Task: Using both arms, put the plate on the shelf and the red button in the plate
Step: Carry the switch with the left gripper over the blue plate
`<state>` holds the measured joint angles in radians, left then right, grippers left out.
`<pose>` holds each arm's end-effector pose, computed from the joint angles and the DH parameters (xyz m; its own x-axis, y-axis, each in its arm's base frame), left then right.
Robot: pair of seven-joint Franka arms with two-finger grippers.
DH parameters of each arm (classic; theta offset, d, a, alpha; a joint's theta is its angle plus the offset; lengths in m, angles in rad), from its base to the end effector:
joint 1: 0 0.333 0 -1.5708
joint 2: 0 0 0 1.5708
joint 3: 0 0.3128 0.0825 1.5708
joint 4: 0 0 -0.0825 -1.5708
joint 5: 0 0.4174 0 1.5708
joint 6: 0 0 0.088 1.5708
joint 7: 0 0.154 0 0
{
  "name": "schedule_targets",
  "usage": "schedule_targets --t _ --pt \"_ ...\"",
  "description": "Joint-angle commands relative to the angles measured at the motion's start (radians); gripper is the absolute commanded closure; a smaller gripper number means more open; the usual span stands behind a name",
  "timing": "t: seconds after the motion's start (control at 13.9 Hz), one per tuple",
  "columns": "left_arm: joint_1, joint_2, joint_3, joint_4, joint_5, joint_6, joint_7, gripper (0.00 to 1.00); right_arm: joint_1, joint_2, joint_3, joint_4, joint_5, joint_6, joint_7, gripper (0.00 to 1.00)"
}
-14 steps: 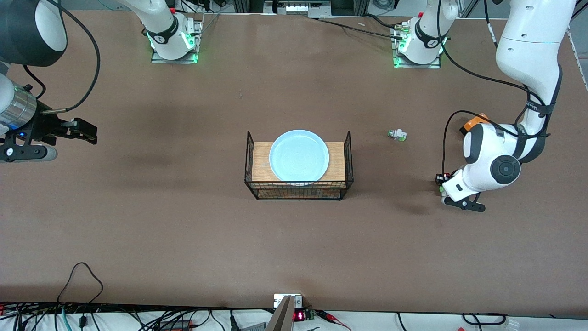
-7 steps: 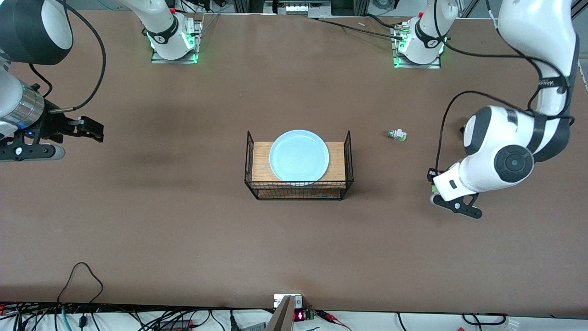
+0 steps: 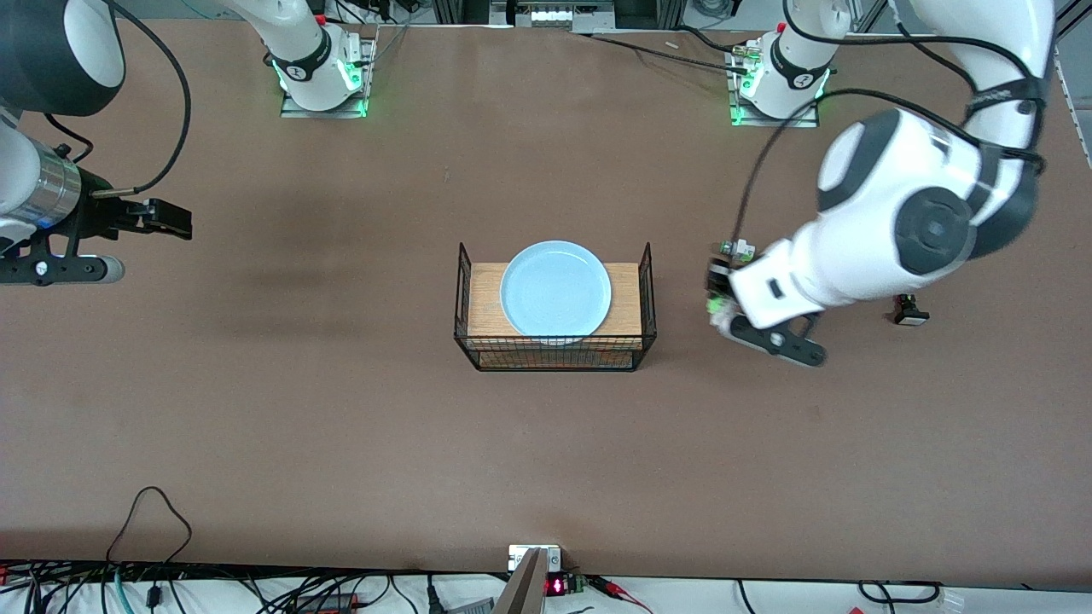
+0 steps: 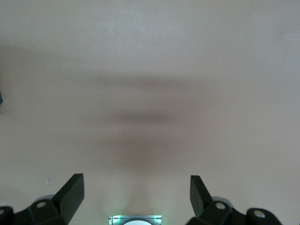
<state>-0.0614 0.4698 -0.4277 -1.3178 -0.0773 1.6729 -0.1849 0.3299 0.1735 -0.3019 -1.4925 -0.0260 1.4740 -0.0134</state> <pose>0.6408 -0.2997 0.4293 0.9550 -0.2691 -0.1248 -0.2335 -0.9415 0.2430 0.6138 0.0245 0.5061 0.9824 0.0332 -0.1839 0.0476 -0.9961 0.0747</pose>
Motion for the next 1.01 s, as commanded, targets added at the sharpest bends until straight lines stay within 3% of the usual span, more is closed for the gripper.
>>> schedule_targets --t 0.0,0.14,0.29,0.36,0.58,0.86,0.94 --pt "-0.128 0.033 -0.006 0.081 -0.006 -0.016 -0.189 0.91 -0.006 -0.023 0.013 0.005 0.015 -0.014 0.016 0.00" --pt "-0.205 0.059 -0.005 0.084 -0.006 0.084 -0.312 0.91 -0.034 -0.029 0.027 -0.005 0.015 -0.006 0.021 0.00" --pt "-0.291 0.110 0.016 0.086 0.019 0.183 -0.415 0.91 -0.203 -0.060 0.189 -0.024 0.020 0.003 0.021 0.00" --pt "-0.322 0.130 0.032 0.086 0.057 0.198 -0.427 0.90 -0.242 -0.075 0.231 -0.028 0.018 0.003 0.018 0.00" --pt "-0.339 0.208 0.040 0.086 0.152 0.261 -0.430 0.90 -0.241 -0.106 0.231 -0.043 0.017 -0.014 0.010 0.00" --pt "-0.371 0.254 0.056 0.083 0.157 0.271 -0.447 0.84 -0.249 -0.125 0.234 -0.077 0.006 -0.009 0.015 0.00" --pt "-0.371 0.256 0.063 0.081 0.162 0.271 -0.444 0.54 -0.252 -0.109 0.233 -0.052 0.006 -0.012 0.012 0.00"
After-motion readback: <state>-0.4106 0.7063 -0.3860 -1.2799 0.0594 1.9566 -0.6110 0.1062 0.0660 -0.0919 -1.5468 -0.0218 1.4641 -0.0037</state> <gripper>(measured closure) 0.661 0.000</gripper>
